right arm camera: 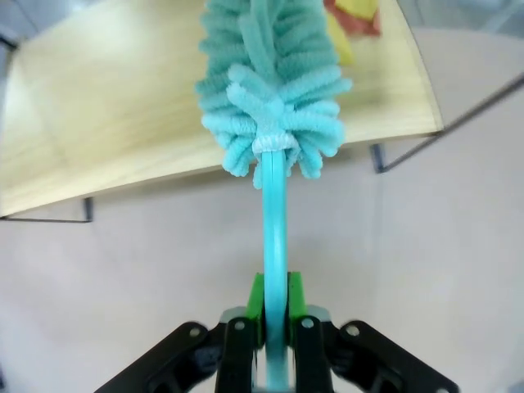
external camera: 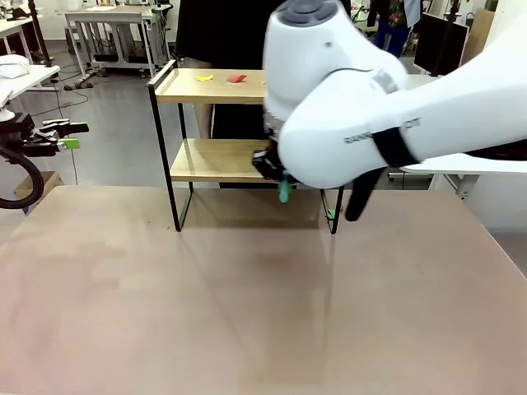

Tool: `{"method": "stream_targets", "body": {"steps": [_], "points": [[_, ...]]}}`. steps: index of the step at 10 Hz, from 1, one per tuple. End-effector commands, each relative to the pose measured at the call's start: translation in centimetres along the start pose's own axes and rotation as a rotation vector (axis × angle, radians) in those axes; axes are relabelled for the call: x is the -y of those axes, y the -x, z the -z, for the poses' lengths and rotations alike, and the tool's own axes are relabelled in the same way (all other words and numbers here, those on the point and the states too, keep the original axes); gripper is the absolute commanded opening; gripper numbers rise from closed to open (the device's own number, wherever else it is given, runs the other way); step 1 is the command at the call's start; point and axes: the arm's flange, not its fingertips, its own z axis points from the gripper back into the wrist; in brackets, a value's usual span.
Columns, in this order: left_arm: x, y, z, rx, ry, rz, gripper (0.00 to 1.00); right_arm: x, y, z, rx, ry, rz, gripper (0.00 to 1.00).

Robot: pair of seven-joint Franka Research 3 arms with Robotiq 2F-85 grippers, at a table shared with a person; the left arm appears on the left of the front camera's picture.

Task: Clean the shelf.
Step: Clean the specific section of the Shelf indicated by the human with the Duster.

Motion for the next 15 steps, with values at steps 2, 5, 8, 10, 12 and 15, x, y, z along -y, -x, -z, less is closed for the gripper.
{"method": "stream_targets", "body": {"steps": [2, 5, 8, 10, 12, 15], "points": [[0.3, -0.3, 0.0, -0.002, 0.003, 0.014, 1.00, 5.7, -0.5, -0.2, -0.042, 0.080, 0.018, 0.13], [0.3, -0.3, 0.0, -0.002, 0.003, 0.014, 1.00, 8.5, -0.3, -2.1, -0.031, 0.222, 0.030, 0.13], [0.3, -0.3, 0.0, -0.002, 0.003, 0.014, 1.00, 7.4, -0.3, -1.7, -0.018, 0.171, 0.013, 0.13], [0.3, -0.3, 0.0, -0.002, 0.003, 0.014, 1.00, 7.4, -0.3, -1.7, -0.018, 0.171, 0.013, 0.13], [0.3, -0.3, 0.0, -0.002, 0.003, 0.014, 1.00, 7.3, 0.5, -3.1, 0.021, 0.083, -0.023, 0.13], [0.3, -0.3, 0.0, -0.002, 0.003, 0.014, 1.00, 8.5, 1.3, -5.1, 0.047, -0.087, -0.141, 0.13]]}}
